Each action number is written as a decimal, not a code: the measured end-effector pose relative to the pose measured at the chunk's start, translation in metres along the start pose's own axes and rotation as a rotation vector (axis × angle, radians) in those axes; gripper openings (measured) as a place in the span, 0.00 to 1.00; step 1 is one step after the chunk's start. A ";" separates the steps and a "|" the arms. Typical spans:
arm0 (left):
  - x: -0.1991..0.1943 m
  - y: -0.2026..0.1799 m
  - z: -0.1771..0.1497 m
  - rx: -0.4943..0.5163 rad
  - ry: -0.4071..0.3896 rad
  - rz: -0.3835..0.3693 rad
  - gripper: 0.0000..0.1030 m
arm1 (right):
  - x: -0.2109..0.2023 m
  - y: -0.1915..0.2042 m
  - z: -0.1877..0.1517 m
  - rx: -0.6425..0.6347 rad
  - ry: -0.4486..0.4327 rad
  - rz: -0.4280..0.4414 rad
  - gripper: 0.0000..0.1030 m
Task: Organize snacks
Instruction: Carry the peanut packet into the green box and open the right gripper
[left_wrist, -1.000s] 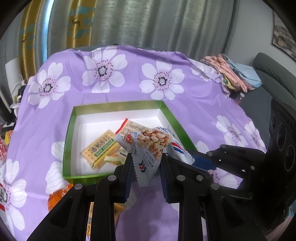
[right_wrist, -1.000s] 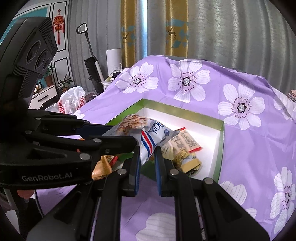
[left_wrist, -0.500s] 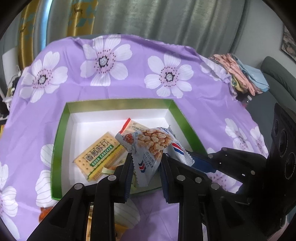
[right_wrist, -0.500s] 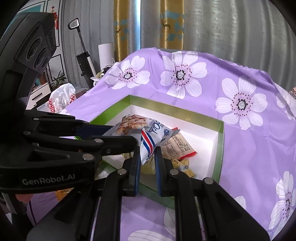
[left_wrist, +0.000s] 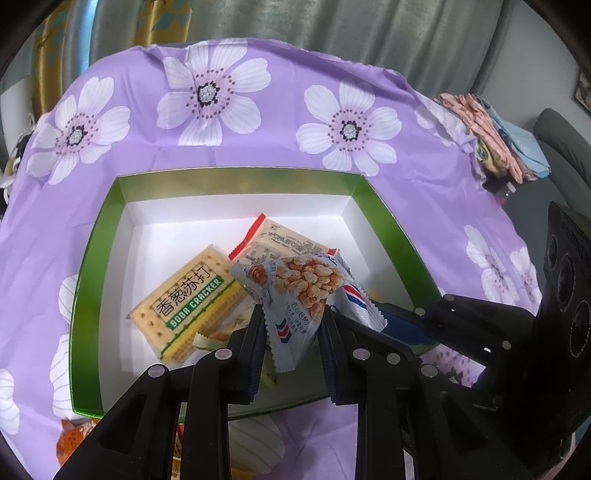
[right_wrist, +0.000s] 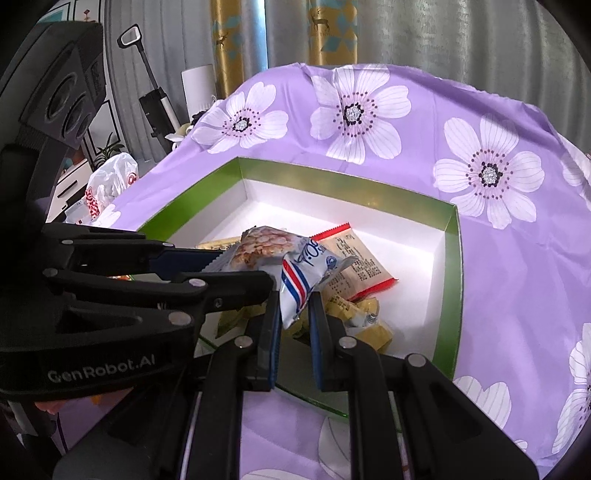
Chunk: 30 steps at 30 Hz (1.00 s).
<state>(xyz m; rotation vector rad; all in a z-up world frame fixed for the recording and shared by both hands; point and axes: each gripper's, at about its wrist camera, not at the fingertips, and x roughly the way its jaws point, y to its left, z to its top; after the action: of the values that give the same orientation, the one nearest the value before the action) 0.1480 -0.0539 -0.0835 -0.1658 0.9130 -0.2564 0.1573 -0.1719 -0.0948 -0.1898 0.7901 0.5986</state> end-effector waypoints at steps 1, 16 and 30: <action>0.000 0.000 0.000 -0.001 0.000 0.000 0.26 | 0.001 0.001 0.000 0.000 0.002 0.000 0.15; 0.010 0.006 0.004 -0.011 0.024 -0.007 0.26 | 0.011 0.000 0.004 -0.008 0.029 -0.009 0.15; -0.004 0.007 0.000 -0.009 0.006 0.047 0.37 | -0.002 0.013 0.004 -0.048 0.021 -0.074 0.32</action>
<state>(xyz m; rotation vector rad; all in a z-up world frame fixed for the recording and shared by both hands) 0.1465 -0.0457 -0.0824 -0.1523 0.9231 -0.2093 0.1515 -0.1602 -0.0897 -0.2688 0.7856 0.5470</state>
